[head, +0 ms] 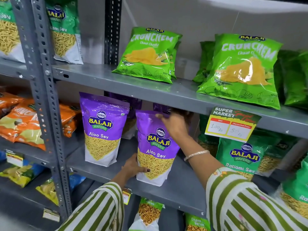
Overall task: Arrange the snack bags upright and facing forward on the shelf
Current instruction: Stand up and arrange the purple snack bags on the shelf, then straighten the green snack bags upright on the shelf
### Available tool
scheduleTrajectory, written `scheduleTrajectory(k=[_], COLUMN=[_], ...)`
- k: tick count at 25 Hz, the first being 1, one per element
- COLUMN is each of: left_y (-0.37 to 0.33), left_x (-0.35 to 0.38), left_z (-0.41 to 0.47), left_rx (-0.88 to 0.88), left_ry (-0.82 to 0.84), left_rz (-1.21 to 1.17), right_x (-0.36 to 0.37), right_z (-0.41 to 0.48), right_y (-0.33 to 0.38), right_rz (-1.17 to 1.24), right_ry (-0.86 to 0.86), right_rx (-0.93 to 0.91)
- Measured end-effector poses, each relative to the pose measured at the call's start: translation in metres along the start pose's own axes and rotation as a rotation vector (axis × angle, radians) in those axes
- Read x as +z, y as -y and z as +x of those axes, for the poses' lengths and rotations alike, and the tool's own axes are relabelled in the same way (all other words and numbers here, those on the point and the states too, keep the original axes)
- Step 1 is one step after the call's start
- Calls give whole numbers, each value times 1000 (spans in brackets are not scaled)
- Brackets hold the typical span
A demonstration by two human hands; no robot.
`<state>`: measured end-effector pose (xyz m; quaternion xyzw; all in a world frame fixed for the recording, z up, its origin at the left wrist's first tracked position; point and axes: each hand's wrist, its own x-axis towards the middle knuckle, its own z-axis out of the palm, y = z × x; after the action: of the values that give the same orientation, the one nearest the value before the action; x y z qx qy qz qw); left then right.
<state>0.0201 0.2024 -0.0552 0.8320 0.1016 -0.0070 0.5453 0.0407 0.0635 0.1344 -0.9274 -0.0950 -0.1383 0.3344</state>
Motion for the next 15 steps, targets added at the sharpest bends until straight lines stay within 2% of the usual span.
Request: scheduleTrajectory(k=[3,4,6,8,9,15], left_y=[3,5,9,11,12,16], left_x=[0,2,5,6,6,-2], left_z=[-1,-2,-4,-3,-3,-2], left_rx=[-33,-38,-47,-55,-53,-42], left_ry=[36,53,42,8,3,-18], left_rz=[-15,-8,17,23,22,48], right_x=[15,24,46,71,83,112], right_z=[-35,-46,-63,-74,-76,-73], right_y=[-59,-81,-119,-140,-145,-137], right_rz=[79,139,373,472,486,498], right_ry=[-322,-309,-55,270,348,257], right_rx=[172,214,293,369,372,335])
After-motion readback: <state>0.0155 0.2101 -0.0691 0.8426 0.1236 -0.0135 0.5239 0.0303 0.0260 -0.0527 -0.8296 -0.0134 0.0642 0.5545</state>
